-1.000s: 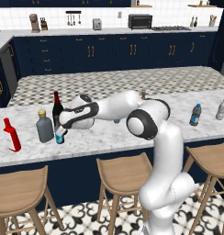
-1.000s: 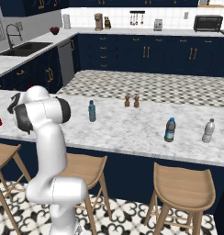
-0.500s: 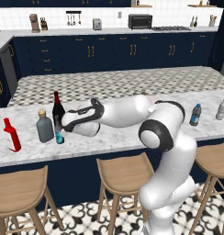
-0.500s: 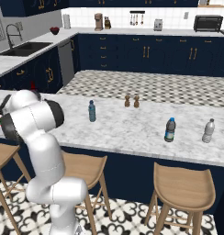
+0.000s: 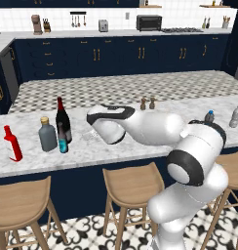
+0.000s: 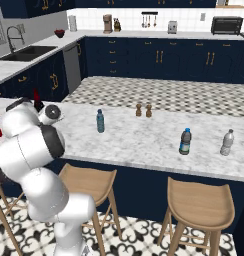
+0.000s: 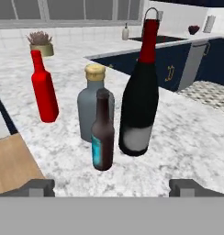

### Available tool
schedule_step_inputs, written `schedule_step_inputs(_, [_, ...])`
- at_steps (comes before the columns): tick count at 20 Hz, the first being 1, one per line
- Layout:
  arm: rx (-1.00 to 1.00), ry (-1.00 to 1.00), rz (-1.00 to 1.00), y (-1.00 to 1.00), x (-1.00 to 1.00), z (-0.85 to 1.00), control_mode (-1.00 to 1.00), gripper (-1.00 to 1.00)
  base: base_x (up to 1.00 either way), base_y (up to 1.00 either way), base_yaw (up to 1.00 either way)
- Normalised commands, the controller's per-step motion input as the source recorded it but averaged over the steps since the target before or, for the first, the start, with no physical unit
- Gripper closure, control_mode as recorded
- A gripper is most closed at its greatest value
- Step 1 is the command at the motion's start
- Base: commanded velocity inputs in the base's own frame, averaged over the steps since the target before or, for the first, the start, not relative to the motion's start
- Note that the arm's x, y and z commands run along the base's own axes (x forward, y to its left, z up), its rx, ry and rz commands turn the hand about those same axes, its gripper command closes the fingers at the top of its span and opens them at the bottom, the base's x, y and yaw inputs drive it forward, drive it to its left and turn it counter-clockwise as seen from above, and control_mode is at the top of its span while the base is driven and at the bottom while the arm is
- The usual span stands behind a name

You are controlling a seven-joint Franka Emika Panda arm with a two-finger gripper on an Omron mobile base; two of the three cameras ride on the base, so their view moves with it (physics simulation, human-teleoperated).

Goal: Move the plastic bottles in the middle to the plastics group, and the glass bottles in the middle to the glass group.

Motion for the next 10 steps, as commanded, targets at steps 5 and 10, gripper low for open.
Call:
schedule_step_inputs(5, [0.04, 0.16, -0.09, -1.0, 0.01, 0.44, -1.0, -1.0, 0.0, 0.0, 0.0])
schedule_step_inputs(10, [0.0, 0.35, -0.11, -1.0, 0.37, 0.72, -1.0, -1.0, 0.0, 0.0, 0.0])
